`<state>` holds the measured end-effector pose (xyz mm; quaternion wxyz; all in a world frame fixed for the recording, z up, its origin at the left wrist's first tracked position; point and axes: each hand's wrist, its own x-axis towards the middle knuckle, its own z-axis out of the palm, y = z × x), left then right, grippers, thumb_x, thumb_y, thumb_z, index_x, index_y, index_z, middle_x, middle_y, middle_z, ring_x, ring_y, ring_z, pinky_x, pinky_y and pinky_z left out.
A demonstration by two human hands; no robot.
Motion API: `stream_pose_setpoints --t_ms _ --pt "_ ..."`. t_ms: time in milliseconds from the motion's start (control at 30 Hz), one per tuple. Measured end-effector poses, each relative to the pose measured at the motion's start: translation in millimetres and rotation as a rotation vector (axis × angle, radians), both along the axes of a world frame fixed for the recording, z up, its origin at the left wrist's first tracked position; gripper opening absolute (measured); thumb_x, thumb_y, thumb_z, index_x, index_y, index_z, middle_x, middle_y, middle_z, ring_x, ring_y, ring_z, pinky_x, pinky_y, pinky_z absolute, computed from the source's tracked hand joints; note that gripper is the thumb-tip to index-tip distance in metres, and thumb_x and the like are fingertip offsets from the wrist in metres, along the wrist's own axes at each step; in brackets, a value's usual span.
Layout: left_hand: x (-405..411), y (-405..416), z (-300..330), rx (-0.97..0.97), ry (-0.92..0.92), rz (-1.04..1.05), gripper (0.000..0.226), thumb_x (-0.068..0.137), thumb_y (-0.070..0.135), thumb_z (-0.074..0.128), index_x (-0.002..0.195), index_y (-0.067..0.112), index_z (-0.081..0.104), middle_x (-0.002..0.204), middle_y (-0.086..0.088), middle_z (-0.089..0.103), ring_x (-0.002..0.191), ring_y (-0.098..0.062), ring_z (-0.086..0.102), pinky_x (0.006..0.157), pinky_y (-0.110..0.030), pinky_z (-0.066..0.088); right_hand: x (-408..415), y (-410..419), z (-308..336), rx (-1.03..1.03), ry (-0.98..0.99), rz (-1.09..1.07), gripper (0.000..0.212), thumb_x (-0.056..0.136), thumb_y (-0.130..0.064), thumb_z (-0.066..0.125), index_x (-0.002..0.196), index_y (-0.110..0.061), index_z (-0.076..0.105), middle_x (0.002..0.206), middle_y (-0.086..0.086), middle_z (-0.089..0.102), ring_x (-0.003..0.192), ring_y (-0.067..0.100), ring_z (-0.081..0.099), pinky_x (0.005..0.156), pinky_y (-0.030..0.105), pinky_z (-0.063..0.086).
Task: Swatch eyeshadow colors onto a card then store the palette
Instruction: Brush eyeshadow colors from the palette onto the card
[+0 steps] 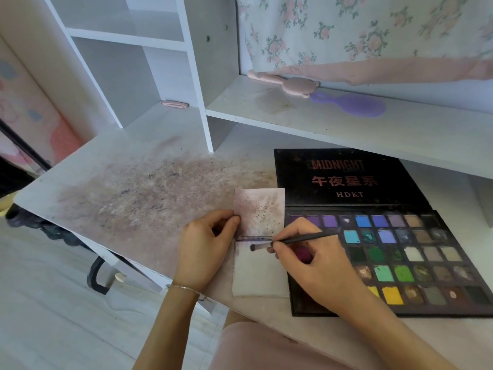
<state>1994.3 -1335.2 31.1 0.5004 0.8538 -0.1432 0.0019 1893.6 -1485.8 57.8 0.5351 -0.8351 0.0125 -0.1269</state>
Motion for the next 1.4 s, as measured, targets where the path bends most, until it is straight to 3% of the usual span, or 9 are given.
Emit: stream_pose_setpoints --t_ms 167,367,633,1400 --pt "-0.5 0.4 0.2 -0.001 -0.003 -0.01 0.011 0.083 0.019 0.063 0.089 0.019 0.072 0.078 0.01 0.07 0.076 -0.007 0.066 0.073 -0.028 0.053 5.3 11.7 -4.6 -0.003 0.003 0.034 0.017 0.083 -0.006 0.059 0.079 -0.023 0.058 0.079 -0.009 0.06 0.076 0.004 0.058 0.064 0.01 0.045" --pt "-0.6 0.4 0.6 0.012 -0.017 -0.011 0.011 0.084 0.02 0.063 0.09 0.018 0.072 0.078 0.009 0.07 0.075 -0.008 0.066 0.073 -0.032 0.054 6.0 11.6 -5.9 -0.035 -0.001 0.025 0.023 0.083 -0.008 0.059 0.078 -0.03 0.056 0.083 -0.013 0.06 0.08 0.004 0.058 0.067 0.015 0.048" --pt "-0.9 0.2 1.1 0.019 -0.017 -0.004 0.011 0.084 0.02 0.063 0.089 0.018 0.072 0.078 0.007 0.071 0.075 -0.01 0.066 0.073 -0.035 0.054 6.8 13.2 -6.4 -0.031 0.038 0.035 0.026 0.083 -0.009 0.059 0.077 -0.034 0.055 0.075 -0.015 0.06 0.08 0.0 0.057 0.066 0.009 0.045" --pt "-1.1 -0.3 1.6 0.01 -0.028 -0.003 0.009 0.083 0.019 0.064 0.087 0.02 0.072 0.072 0.012 0.068 0.072 -0.009 0.066 0.071 -0.034 0.054 8.2 12.4 -7.4 -0.053 0.056 0.047 0.025 0.082 -0.009 0.059 0.075 -0.032 0.055 0.072 -0.016 0.058 0.076 0.001 0.056 0.063 0.01 0.046"
